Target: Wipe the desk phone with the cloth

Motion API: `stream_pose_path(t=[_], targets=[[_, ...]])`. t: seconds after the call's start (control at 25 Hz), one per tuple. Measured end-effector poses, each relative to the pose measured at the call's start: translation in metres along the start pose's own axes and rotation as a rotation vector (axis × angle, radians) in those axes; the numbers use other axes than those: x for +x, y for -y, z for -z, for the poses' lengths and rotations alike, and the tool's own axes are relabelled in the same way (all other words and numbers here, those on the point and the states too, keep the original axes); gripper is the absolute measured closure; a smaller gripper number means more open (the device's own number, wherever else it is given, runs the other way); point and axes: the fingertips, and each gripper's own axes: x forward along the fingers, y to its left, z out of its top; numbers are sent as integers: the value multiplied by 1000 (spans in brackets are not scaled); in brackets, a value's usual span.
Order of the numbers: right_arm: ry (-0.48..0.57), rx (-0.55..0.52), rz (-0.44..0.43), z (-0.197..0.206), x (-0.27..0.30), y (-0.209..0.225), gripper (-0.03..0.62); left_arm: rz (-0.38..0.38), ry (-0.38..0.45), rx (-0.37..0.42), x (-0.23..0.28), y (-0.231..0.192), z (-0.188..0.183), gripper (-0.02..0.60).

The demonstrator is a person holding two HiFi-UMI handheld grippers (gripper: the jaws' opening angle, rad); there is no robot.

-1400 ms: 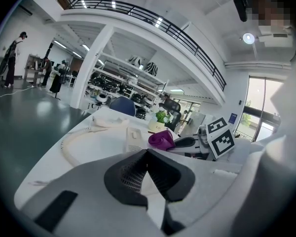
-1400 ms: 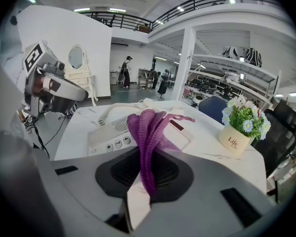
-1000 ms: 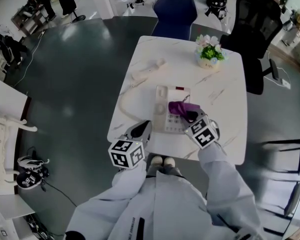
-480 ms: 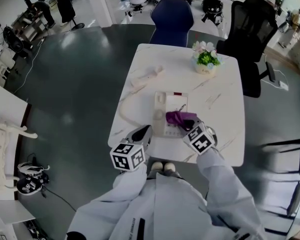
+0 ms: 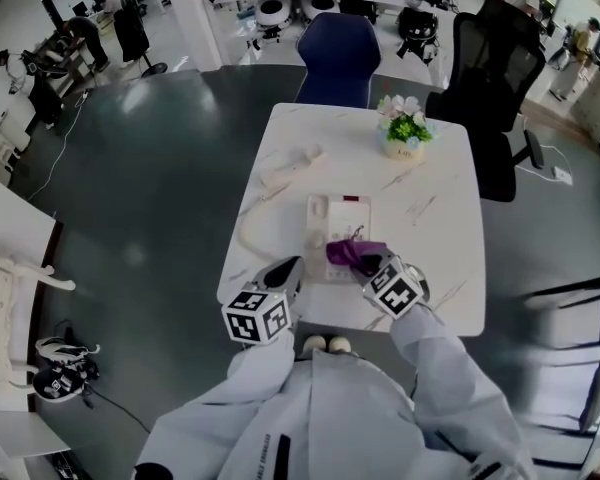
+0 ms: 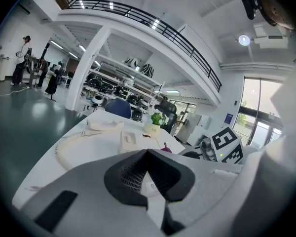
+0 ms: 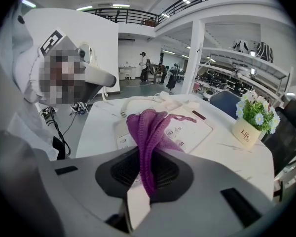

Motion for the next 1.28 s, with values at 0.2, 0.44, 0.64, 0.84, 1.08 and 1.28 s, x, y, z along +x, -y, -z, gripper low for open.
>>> stream_pose_path(t=[0.2, 0.44, 0.64, 0.84, 1.08, 1.28], targets=[[-12, -7, -25, 4, -1, -8, 556, 6, -3, 0, 2, 2, 1, 583], [-33, -13, -69, 9, -1, -22, 556, 6, -1, 1, 1, 0, -1, 583], [-51, -13, -95, 12, -3, -25, 556, 6, 0, -2, 4, 0, -4, 583], [-62, -9, -108, 13, -7, -29, 556, 9, 7, -7, 4, 0, -5, 583], [-78, -10, -162, 20, -8, -44, 556, 12, 19, -17, 6, 0, -8, 584], [-76, 1, -176, 22, -11, -49, 556, 14, 18, -16, 8, 2, -10, 583]])
